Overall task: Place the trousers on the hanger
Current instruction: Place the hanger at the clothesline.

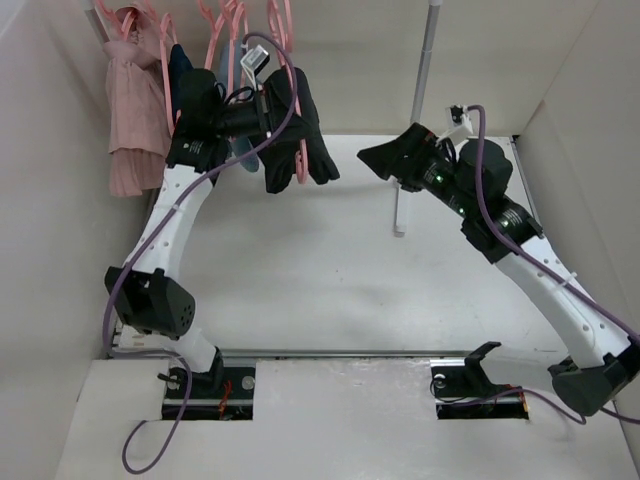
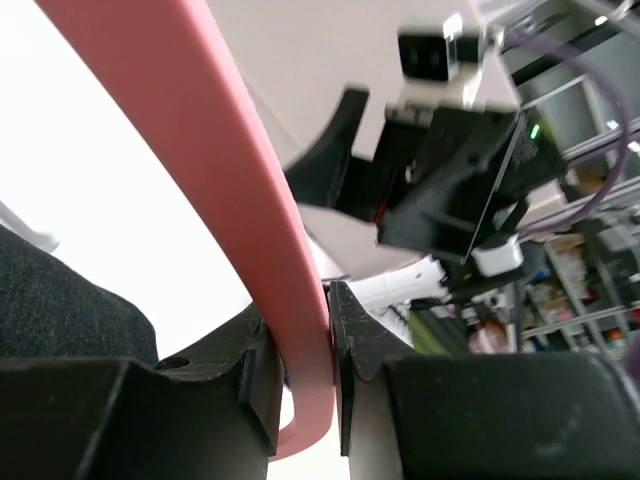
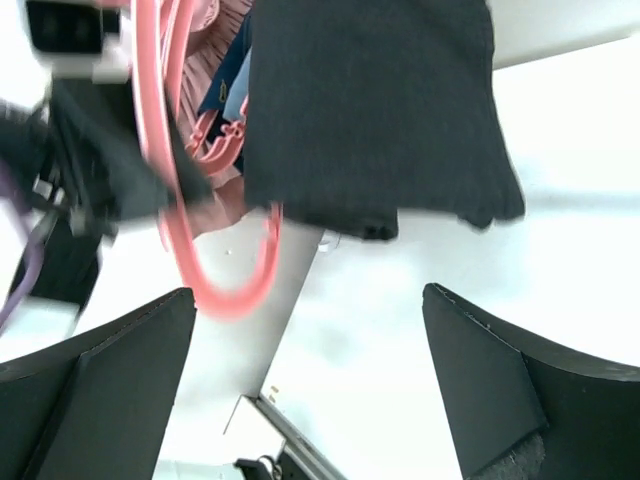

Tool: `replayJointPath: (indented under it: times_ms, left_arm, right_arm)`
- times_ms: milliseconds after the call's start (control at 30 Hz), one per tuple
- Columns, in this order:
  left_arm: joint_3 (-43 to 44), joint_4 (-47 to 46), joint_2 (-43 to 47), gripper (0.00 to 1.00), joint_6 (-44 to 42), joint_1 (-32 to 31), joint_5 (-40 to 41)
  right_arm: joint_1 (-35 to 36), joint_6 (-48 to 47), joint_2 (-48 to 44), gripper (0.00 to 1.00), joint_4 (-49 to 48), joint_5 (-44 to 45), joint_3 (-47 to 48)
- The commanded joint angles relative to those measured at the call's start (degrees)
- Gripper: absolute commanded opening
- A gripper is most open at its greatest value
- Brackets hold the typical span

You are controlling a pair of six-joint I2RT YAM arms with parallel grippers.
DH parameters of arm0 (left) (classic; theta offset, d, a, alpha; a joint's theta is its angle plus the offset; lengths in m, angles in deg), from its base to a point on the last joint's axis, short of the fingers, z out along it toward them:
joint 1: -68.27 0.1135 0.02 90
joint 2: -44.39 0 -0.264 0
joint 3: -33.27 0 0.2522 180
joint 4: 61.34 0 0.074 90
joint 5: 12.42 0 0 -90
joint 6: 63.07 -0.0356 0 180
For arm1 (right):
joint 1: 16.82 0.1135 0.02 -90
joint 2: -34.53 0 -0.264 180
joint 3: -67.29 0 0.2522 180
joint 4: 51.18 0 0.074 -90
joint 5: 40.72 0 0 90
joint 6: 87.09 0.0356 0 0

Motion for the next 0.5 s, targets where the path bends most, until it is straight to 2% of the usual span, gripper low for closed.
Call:
replayJointPath:
  times_ms: [0,133,333,467]
  left_arm:
    - [10.32,-23.94,-2.45,0.00,10.96,1.41,-3.80]
    - [16.07,-30.88,-9.47,0.00,16.85,2.64,-1.87]
    - [27.40,-30.89,-17.13,0.00,17.38,3.17,-1.25]
    - [30.85,-30.89,-21.35,0.00,17.38,3.79,-1.25]
  right_arm:
    - [-0.22,-1.95,-1.78,1.00,0.33,0.53,-1.79]
    - [-0.74,-4.14,-3.27,1.00,3.85,1.14,-1.79]
    - [-0.74,-5.37,-3.27,1.00,6.48,1.14,-1.18]
    - [-0.74,-6.69,-3.27,1.00,8.07,1.66,0.58]
